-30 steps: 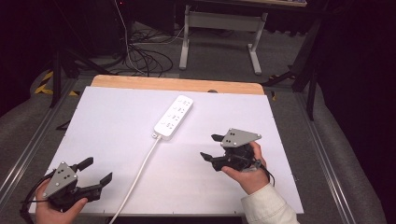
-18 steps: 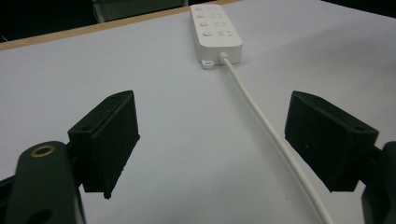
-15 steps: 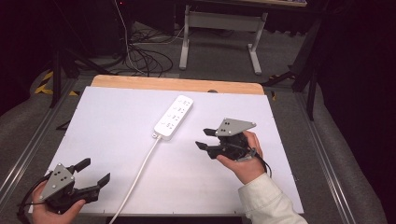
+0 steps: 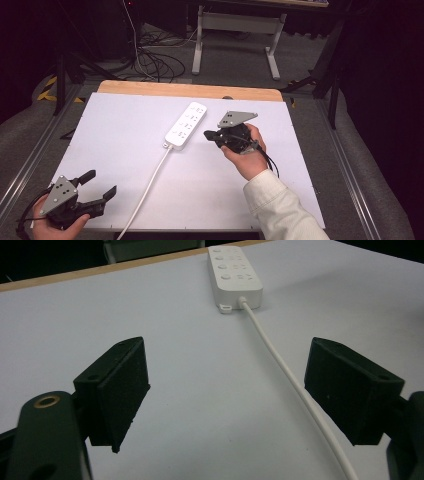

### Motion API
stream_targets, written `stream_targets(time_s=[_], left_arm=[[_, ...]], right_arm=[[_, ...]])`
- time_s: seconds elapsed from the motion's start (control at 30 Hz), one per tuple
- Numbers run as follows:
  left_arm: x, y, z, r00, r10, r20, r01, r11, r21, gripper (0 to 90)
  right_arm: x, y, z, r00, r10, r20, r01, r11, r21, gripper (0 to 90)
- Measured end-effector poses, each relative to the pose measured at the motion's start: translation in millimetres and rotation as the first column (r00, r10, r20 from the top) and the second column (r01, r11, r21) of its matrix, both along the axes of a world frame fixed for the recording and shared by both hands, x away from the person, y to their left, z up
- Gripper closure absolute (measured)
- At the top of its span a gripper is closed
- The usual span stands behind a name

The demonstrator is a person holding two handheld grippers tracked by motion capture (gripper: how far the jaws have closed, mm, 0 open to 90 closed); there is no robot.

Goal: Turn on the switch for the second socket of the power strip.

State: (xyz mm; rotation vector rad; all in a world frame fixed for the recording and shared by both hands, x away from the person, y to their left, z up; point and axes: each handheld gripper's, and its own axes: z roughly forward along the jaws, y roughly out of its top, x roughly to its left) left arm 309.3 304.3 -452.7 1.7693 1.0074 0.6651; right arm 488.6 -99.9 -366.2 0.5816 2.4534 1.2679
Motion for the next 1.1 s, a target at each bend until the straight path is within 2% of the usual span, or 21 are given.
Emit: stream_targets(time_s=[0.13,0.37,0.63,0.9,1.0,1.1], left_arm=[[0.8,0.3,-0.1,1.0000,-0.003,-0.001,0.003,1.0000,0.004,18.4],[0.8,0.0,0.4,0.9999,-0.010,-0.006,0.010,1.0000,0.000,18.9],[-0.3,2.1,0.5,1.0000,-0.009,-0.002,0.009,1.0000,0.001,19.1],[-1.0,3.1,0.1,0.9999,-0.012,-0.009,0.012,0.9999,-0.010,19.4],[-0.9,3.5,-0.6,0.9999,-0.010,-0.014,0.009,0.9999,-0.008,19.5],[-1.3,3.9,-0.5,0.9999,-0.009,-0.013,0.009,0.9999,-0.007,19.5]], right_arm=[[9.9,8.2,-2.2,0.9999,-0.012,0.000,0.012,1.000,-0.012,90.0],[34.1,20.1,-16.5,0.9975,-0.063,-0.031,0.064,0.998,0.020,90.0],[58.9,32.5,-33.5,0.9923,-0.120,-0.031,0.122,0.991,0.057,90.0],[71.4,47.1,-44.7,0.9928,-0.116,-0.027,0.118,0.991,0.062,90.0],[76.2,52.2,-47.0,0.9945,-0.104,-0.011,0.104,0.991,0.087,90.0],[80.7,58.7,-50.1,0.9959,-0.089,0.015,0.087,0.993,0.074,90.0]])
